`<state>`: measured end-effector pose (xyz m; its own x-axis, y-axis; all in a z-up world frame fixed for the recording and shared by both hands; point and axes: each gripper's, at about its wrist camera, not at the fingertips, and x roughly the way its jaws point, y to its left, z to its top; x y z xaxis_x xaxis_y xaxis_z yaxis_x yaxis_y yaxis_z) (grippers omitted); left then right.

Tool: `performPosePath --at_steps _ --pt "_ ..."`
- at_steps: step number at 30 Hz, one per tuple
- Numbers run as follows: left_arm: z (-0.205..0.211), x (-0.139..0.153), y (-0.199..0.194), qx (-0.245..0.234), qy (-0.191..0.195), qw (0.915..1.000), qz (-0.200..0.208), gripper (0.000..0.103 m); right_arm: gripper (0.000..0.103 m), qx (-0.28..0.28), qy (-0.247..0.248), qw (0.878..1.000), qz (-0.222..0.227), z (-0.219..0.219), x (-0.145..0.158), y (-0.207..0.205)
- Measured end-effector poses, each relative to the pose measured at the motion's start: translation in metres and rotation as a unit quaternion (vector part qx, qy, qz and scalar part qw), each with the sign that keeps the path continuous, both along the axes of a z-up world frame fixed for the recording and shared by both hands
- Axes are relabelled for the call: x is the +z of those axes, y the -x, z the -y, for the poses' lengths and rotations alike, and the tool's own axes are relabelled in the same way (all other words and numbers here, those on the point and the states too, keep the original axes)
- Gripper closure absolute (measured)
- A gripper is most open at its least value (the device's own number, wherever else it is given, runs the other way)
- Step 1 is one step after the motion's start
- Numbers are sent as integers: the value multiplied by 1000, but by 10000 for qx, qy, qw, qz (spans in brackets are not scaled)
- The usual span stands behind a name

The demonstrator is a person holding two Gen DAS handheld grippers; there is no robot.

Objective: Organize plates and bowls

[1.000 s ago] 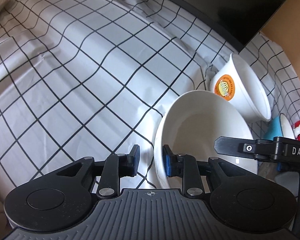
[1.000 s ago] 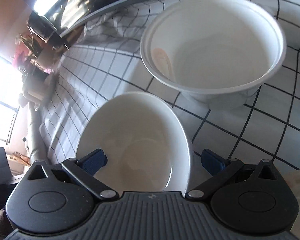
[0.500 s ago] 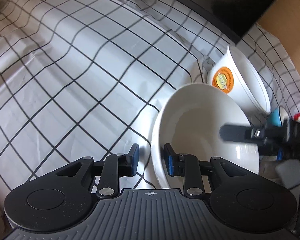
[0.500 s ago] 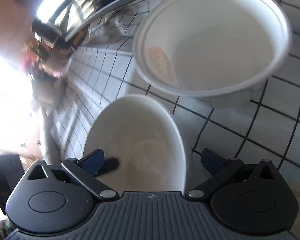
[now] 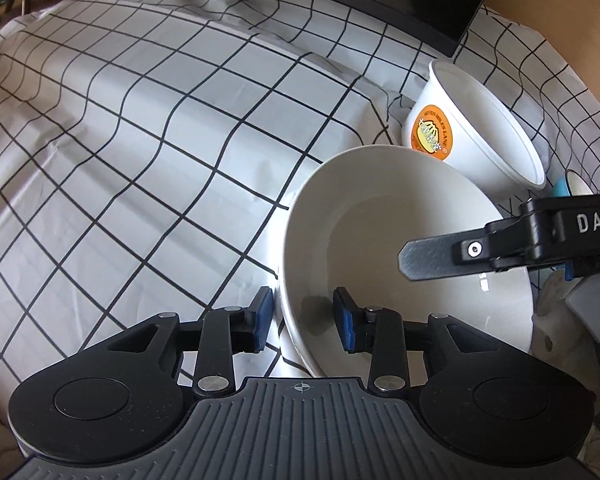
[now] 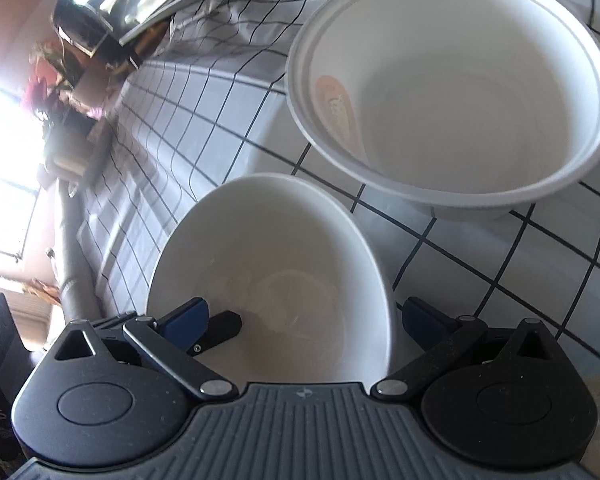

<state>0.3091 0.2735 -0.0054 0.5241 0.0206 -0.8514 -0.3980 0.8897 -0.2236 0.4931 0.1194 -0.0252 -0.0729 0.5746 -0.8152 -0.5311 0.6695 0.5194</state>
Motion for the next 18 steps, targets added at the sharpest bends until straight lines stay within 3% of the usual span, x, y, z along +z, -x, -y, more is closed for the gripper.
performPosePath --at_steps 10,12,18 --pt "0 1 1 -25 -3 10000 14 66 2 269 20 9995 135 -1 1 3" --pt "-1 1 -1 -26 32 10000 -30 66 18 287 34 9993 255 -1 3 4" --pt "-8 3 -12 -161 165 9994 -277 66 39 312 214 9983 433 -2 5 4"
